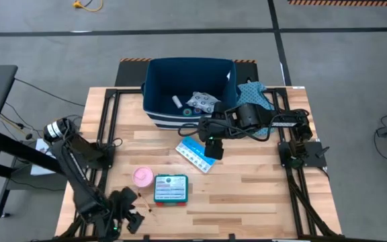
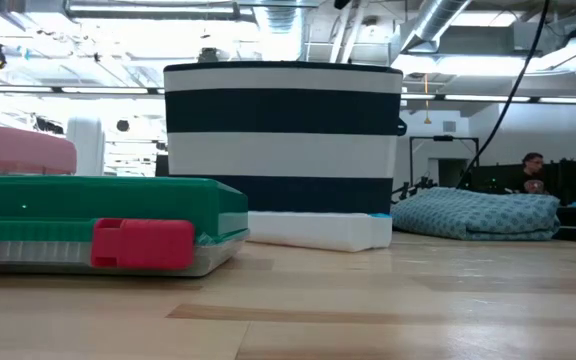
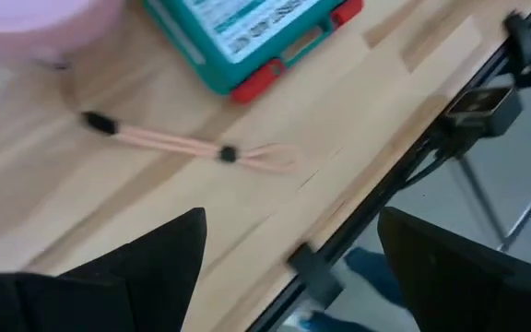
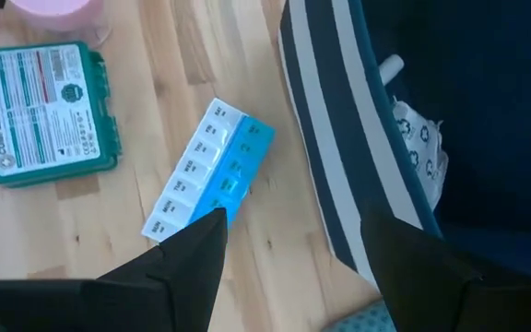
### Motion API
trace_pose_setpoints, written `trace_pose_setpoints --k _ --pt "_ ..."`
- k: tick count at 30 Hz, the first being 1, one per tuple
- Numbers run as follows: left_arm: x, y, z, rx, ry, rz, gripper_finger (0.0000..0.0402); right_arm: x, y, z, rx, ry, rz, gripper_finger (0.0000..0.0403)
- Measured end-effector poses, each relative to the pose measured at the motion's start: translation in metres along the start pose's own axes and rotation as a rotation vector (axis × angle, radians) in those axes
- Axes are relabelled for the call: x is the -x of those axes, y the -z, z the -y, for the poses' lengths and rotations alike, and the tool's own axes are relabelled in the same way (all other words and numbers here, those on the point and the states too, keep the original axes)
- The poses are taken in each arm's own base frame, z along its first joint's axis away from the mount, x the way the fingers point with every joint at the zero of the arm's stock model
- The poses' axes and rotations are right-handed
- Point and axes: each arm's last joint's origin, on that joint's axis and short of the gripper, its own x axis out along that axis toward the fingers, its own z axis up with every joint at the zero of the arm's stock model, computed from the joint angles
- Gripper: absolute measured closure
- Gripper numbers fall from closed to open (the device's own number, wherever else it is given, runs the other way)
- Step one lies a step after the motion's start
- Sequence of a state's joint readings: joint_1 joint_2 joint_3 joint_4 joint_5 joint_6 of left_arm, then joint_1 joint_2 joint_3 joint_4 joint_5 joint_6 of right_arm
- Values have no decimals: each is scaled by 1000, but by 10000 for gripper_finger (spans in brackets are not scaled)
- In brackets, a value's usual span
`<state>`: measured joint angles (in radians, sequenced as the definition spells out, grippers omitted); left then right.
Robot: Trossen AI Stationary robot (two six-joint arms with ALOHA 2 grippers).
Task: Pick & place medical supplies in basket/bin
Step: Put the pink bottle into the bin
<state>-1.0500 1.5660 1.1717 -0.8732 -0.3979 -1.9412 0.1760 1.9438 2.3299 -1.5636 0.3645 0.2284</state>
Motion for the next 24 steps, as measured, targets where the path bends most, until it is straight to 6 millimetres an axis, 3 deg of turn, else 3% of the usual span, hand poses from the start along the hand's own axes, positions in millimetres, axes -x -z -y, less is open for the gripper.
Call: trace_pose_setpoints --k 4,11,24 --pt "11 2 -12 -49 -56 6 89 0 0 0 -49 -1 0 158" --pt "12 1 -20 -100 -121 39 89 0 0 0 -113 -3 -1 158" --pt "-10 0 -30 -44 -106 47 89 0 0 -1 -104 -26 -7 158"
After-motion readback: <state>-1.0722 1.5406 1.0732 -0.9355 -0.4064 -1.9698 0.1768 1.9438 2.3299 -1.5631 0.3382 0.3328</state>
